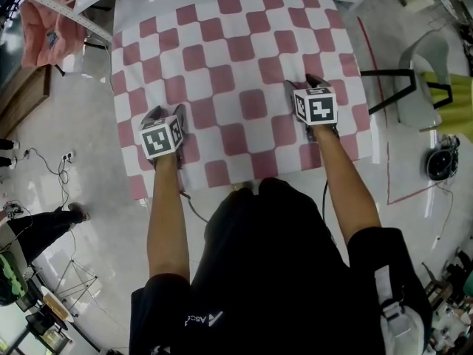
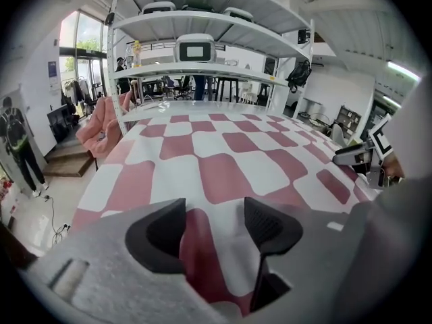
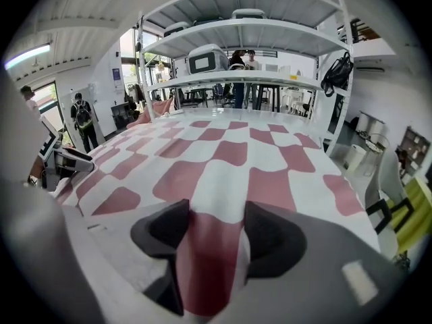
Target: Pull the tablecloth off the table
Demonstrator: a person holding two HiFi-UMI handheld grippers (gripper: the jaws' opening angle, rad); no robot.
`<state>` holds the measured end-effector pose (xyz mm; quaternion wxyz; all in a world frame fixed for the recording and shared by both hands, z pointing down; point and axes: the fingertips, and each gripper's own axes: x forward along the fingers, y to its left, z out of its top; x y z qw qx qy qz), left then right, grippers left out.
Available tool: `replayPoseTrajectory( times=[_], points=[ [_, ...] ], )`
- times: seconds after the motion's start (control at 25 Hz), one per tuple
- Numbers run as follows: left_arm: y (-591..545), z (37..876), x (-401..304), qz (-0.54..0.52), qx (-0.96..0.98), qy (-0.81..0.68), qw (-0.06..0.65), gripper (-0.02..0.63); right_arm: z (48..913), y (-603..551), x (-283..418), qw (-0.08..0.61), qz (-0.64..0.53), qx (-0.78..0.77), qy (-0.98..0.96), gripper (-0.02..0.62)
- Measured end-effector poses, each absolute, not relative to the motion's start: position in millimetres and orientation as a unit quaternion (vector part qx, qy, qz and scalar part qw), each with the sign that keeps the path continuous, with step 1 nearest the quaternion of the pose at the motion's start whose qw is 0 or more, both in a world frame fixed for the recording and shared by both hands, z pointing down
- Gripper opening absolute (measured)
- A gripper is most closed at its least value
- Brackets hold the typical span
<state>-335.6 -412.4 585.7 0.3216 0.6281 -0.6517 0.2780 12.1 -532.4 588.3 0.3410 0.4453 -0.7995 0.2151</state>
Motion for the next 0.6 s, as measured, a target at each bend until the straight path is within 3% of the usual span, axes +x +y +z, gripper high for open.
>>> replayPoseTrajectory(
  times=[0.44,0.6],
  points=[
    [-417,575,-319,0.293,0.643,-0.641,0.301,0.123,584,-525,-2,0.344,0.223,0.427,-0.806,0.039],
    [-417,574,-313,0.304,0.642,-0.641,0.291,0.035,583,-522,-5,0.343,0.223,0.420,-0.810,0.006]
  ],
)
